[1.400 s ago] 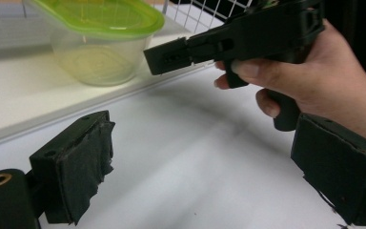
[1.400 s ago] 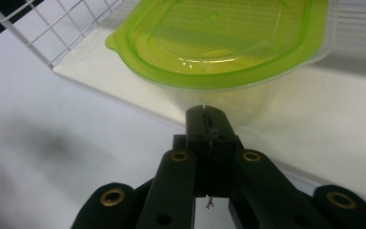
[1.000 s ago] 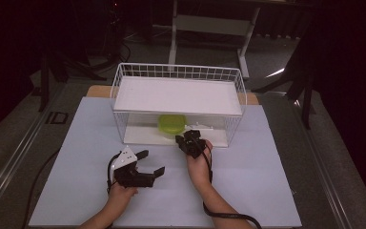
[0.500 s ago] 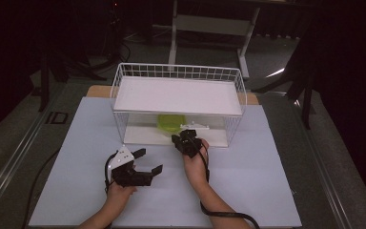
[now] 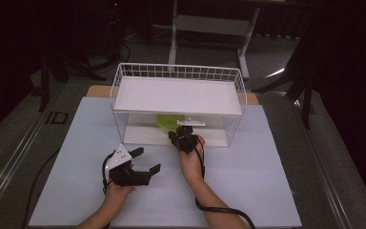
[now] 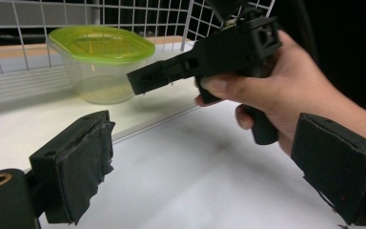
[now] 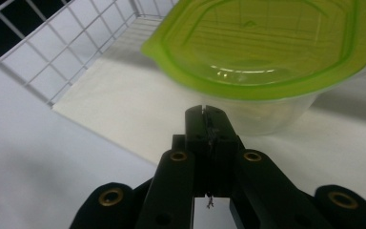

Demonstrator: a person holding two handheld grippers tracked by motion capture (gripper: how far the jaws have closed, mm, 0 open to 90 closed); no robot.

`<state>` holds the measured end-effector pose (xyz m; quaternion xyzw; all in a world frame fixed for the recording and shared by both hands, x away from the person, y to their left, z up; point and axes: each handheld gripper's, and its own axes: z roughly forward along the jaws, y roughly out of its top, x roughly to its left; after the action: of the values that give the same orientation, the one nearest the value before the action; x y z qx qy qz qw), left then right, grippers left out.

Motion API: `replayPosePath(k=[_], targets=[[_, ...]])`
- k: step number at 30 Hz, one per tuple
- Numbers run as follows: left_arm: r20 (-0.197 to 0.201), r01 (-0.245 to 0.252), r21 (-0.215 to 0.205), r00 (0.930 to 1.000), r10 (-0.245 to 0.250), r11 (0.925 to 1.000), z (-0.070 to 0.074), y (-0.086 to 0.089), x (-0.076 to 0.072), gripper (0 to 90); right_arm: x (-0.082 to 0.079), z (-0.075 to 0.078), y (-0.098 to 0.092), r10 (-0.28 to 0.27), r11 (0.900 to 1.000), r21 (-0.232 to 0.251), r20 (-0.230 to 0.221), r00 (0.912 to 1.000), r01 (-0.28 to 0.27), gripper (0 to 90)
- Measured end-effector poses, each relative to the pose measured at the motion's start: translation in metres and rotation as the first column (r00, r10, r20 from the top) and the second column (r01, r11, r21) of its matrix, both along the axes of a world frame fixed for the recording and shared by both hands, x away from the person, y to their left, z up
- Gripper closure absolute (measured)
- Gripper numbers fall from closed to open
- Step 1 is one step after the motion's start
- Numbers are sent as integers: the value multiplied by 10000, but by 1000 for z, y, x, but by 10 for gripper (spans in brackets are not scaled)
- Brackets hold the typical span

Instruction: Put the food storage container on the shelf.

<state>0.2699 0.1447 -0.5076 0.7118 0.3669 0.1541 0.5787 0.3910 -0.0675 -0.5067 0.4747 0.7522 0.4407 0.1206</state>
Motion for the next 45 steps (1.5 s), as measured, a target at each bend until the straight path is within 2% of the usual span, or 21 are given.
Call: replayPosePath(k=[2,6,12,15,17,19,22,23,26,27,29,32,42,45], targets=[[-18,-44,-46,10000,44,10000,0,0,1,78,-4,1,-1,93,9998,-197,99,9999,-91,890],[-44,-37,-16,10000,37,10000,1,-1,0,78,-15,1,-7,177,9997,-189,267,9995,-172,877],[166,-154,109,9997,153,9998,8,-1,1,78,-26,5,-19,268,9993,-253,411,9988,-257,812],[217,-124,-43,9997,125,9999,11,-2,5,78,-35,9,-27,414,9988,-292,514,9978,-399,703],[187,4,0,9998,-4,10000,12,-3,7,77,-39,11,-32,449,9990,-107,590,9973,-443,573],[232,194,134,9995,-197,9997,14,-4,8,77,-44,13,-36,514,9987,-77,741,9959,-510,491],[332,418,150,9986,-423,9990,19,-6,6,77,-51,17,-44,606,9981,28,1074,9924,-613,408],[391,451,123,9982,-455,9989,20,-6,5,77,-54,19,-46,687,9975,110,1095,9916,-703,354],[452,570,71,9973,-573,9983,24,-4,4,64,-59,20,-51,1407,9891,291,999,9850,-1442,222],[441,564,84,9974,-568,9984,25,-4,4,65,-62,21,-53,1541,9864,411,1107,9818,-1594,196],[464,712,119,9963,-717,9974,28,-2,3,65,-67,22,-58,1694,9826,535,1325,9766,-1777,195],[648,839,269,9942,-855,9961,31,-1,0,65,-76,23,-65,1911,9792,394,1482,9703,-1989,178],[473,1139,332,9922,-1154,9929,34,14,-13,65,-101,29,-97,1908,9800,293,1423,9713,-1968,206],[433,1152,371,9922,-1168,9926,34,20,-17,65,-106,30,-108,1766,9819,431,1448,9736,-1845,206]])
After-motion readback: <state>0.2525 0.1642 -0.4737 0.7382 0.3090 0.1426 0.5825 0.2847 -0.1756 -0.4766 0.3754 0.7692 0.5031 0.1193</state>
